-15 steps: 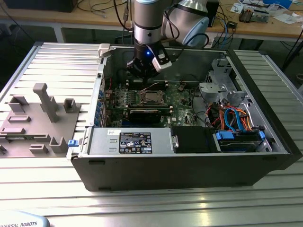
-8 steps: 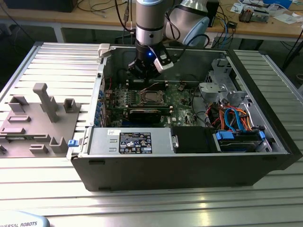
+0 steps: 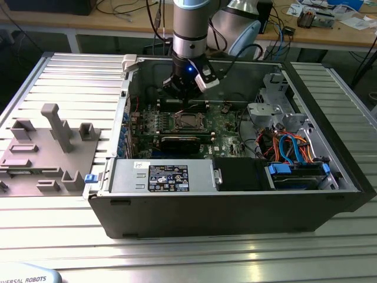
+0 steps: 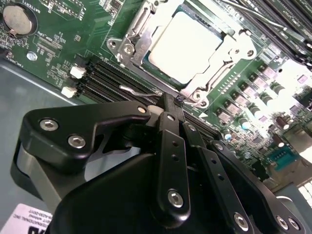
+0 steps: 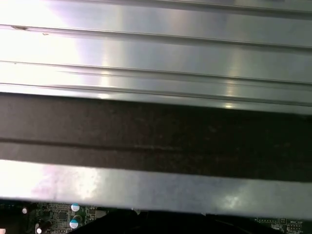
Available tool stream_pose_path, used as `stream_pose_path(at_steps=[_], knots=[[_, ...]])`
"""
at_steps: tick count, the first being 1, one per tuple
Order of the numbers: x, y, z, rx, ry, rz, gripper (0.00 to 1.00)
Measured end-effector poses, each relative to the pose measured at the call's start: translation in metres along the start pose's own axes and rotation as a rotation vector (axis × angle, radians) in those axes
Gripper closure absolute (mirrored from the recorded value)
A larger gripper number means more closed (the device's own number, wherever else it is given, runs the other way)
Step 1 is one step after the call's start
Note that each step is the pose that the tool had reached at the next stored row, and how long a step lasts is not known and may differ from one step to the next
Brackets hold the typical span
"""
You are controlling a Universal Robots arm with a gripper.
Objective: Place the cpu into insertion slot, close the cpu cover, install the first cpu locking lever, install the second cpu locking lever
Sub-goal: 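Install the first cpu locking lever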
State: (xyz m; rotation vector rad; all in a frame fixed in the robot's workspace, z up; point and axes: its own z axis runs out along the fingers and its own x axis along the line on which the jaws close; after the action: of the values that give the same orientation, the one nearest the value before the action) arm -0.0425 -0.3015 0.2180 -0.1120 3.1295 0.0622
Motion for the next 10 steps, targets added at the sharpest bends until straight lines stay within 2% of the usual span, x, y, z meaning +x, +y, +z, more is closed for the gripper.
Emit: stream_pose_path(at_steps=[10], knots=[[-0.0106, -0.0011, 0.0104, 0.006, 0.0006, -0.002, 0.89]])
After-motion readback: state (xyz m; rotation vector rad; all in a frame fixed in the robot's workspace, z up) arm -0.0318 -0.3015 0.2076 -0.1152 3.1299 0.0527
